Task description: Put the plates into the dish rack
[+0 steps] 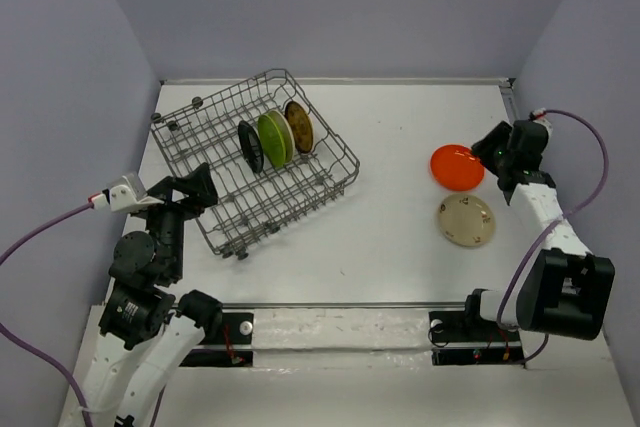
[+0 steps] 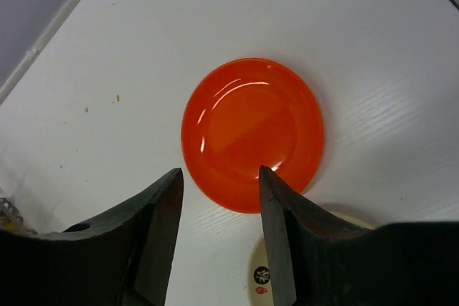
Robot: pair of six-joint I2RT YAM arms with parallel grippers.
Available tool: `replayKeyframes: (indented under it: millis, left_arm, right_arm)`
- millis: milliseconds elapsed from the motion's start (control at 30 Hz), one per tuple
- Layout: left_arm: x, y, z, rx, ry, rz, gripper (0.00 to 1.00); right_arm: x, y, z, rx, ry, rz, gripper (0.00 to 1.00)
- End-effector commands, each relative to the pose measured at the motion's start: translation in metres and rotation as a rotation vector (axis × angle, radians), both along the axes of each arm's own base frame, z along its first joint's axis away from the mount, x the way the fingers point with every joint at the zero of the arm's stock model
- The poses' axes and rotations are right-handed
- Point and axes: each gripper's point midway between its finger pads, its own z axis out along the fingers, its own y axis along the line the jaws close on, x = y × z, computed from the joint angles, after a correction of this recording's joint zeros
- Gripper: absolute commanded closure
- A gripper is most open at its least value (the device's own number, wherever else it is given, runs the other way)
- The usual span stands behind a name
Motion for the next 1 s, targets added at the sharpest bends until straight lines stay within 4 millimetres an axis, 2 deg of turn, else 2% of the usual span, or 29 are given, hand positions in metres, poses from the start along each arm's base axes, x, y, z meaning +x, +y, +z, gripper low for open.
replayKeyframes:
  millis: [0,67,100,167,233,267,333,367,500,600,700,733,767,833,900,933,967]
  left_arm:
    - [-0.003,-0.004,0.014,-0.001,-0.061,-0.03,0.01]
    - [-0.003,-0.005,0.014,-0.001,-0.061,-0.035,0.01]
    - [-0.003,-0.006,0.014,-0.001,-0.061,-0.039,0.01]
    - [-0.004,-0.007,0.013,0.001,-0.061,-0.045,0.01]
    - [-0.004,-0.008,0.013,0.0,-0.063,-0.048,0.01]
    - [-0.004,-0.008,0.014,-0.001,-0.066,-0.051,0.01]
    - [-0.005,-0.008,0.014,0.0,-0.067,-0.054,0.01]
    - [-0.005,-0.009,0.015,-0.001,-0.068,-0.055,0.01]
    - [-0.005,-0.01,0.014,-0.001,-0.068,-0.062,0.01]
    - [-0.005,-0.009,0.015,0.001,-0.068,-0.058,0.01]
    - [-0.004,-0.01,0.014,0.002,-0.066,-0.061,0.01]
    - [-0.004,-0.01,0.014,0.003,-0.064,-0.061,0.01]
    - [-0.004,-0.01,0.014,0.003,-0.064,-0.06,0.01]
    - [-0.003,-0.009,0.013,0.004,-0.061,-0.052,0.01]
    - [-0.002,-0.01,0.012,0.008,-0.057,-0.055,0.01]
    - [-0.002,-0.011,0.012,0.007,-0.054,-0.055,0.01]
    - [-0.001,-0.01,0.012,0.008,-0.054,-0.054,0.01]
  right_arm:
    - [-0.003,-0.025,-0.024,0.245,-0.011,0.028,0.51]
    - [-0.001,-0.046,-0.036,0.287,-0.02,-0.024,0.52]
    - [0.002,-0.047,-0.052,0.302,0.016,-0.03,0.52]
    - [0.005,-0.065,-0.062,0.297,0.037,-0.077,0.49]
    - [0.006,-0.071,-0.076,0.308,0.068,-0.097,0.46]
    - [0.007,-0.072,-0.09,0.321,0.099,-0.104,0.46]
    - [0.01,-0.073,-0.1,0.332,0.12,-0.108,0.46]
    - [0.012,-0.072,-0.112,0.351,0.14,-0.104,0.46]
    - [0.016,-0.064,-0.134,0.409,0.174,-0.078,0.47]
    - [0.016,-0.061,-0.147,0.441,0.195,-0.072,0.51]
    - [0.017,-0.058,-0.159,0.478,0.212,-0.077,0.71]
    - [0.018,-0.058,-0.161,0.488,0.215,-0.084,0.88]
    - [0.02,-0.059,-0.161,0.498,0.21,-0.094,0.93]
    - [0.026,-0.063,-0.15,0.482,0.172,-0.103,0.93]
    - [0.033,-0.069,-0.13,0.464,0.122,-0.114,0.93]
    - [0.037,-0.074,-0.105,0.433,0.064,-0.123,0.93]
    - [0.039,-0.078,-0.089,0.416,0.03,-0.136,0.93]
